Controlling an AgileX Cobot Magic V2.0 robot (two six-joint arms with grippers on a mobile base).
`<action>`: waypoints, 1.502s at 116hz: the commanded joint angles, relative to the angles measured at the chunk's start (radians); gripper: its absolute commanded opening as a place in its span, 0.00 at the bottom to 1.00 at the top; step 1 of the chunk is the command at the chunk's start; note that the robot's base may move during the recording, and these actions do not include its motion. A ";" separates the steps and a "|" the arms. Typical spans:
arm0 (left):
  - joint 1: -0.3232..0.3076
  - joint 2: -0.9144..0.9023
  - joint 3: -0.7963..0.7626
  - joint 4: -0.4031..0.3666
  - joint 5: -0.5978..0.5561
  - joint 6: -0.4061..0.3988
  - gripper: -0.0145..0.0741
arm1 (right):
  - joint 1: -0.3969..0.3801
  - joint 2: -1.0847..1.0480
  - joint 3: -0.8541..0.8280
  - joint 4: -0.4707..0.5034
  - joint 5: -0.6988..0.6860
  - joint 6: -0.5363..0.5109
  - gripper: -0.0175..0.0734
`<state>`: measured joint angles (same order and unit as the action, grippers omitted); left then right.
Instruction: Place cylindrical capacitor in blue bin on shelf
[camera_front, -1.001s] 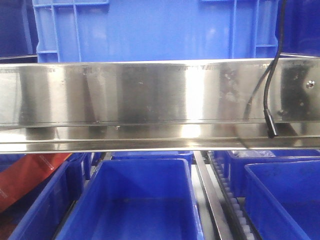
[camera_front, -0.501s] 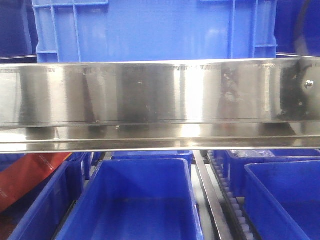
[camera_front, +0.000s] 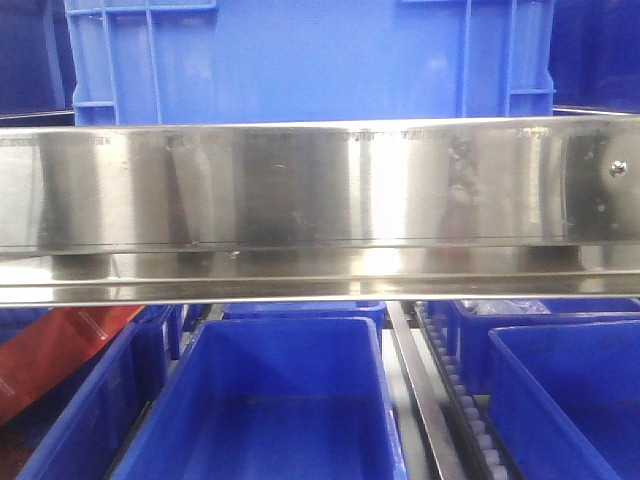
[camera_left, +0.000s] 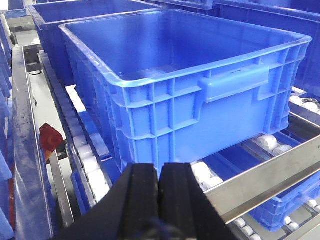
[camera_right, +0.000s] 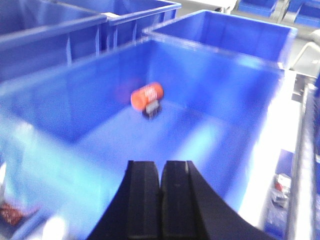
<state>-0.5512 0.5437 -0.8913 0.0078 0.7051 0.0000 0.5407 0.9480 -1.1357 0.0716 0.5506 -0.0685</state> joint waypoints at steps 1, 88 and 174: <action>-0.002 -0.005 0.000 -0.008 -0.017 -0.011 0.04 | 0.002 -0.110 0.134 -0.013 -0.090 -0.001 0.01; -0.002 -0.005 0.000 -0.002 -0.017 -0.011 0.04 | 0.002 -0.540 0.559 -0.025 -0.209 -0.001 0.01; 0.273 -0.237 0.360 0.017 -0.299 0.000 0.04 | 0.002 -0.540 0.559 -0.025 -0.220 -0.001 0.01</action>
<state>-0.3460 0.3788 -0.6471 0.0293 0.5234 0.0000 0.5407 0.4154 -0.5771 0.0541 0.3555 -0.0685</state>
